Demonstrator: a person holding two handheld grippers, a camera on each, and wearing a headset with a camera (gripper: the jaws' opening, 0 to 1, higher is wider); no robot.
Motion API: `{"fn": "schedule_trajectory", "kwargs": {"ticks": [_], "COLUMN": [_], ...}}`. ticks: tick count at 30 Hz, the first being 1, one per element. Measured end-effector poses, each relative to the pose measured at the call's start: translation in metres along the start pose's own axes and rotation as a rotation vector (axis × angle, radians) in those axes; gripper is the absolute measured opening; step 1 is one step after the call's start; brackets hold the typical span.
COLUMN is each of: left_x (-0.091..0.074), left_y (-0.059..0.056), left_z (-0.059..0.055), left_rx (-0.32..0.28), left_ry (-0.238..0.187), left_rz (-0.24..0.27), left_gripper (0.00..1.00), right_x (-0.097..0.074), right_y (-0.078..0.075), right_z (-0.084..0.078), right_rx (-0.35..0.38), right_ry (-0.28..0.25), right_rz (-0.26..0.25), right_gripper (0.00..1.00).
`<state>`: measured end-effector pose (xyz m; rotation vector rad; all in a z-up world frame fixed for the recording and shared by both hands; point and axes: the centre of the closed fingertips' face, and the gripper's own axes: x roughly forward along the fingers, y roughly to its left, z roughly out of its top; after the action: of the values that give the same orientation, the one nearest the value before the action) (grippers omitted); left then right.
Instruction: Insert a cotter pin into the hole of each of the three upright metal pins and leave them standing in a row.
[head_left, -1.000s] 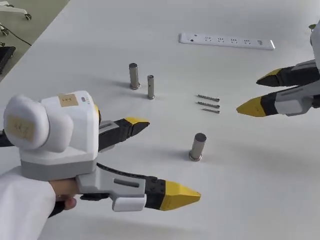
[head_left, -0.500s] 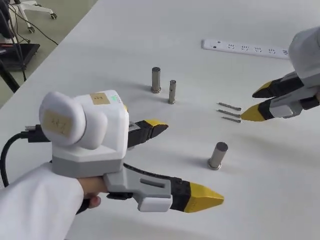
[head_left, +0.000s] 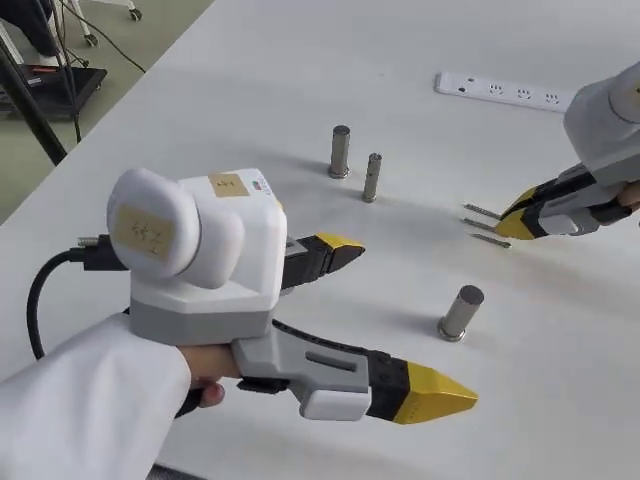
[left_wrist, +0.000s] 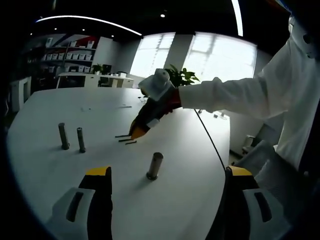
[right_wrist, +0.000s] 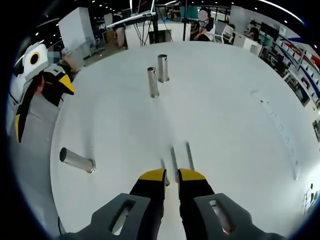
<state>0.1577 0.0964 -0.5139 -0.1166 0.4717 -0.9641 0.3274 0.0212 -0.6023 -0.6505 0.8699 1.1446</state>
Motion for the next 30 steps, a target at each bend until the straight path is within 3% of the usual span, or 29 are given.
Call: {"fn": "schedule_trajectory", "kwargs": {"ticks": [16, 23, 30], "left_x": [0.005, 0.005, 0.004], "left_y": [-0.004, -0.003, -0.002], "left_z": [-0.004, -0.008, -0.009], "left_rx": [0.003, -0.002, -0.005], "left_ry": [0.013, 0.032, 0.036], "left_rz": [-0.021, -0.018, -0.015], "left_gripper": [0.94, 0.93, 0.91], "right_x": [0.01, 0.011, 0.011], "right_y": [-0.006, -0.008, -0.005], "right_z": [-0.002, -0.002, 0.0], "right_rx": [-0.068, -0.143, -0.276], "right_ry": [0.047, 0.057, 0.076], "right_rz": [-0.005, -0.006, -0.018], "right_gripper": [0.02, 0.0, 0.0]}}
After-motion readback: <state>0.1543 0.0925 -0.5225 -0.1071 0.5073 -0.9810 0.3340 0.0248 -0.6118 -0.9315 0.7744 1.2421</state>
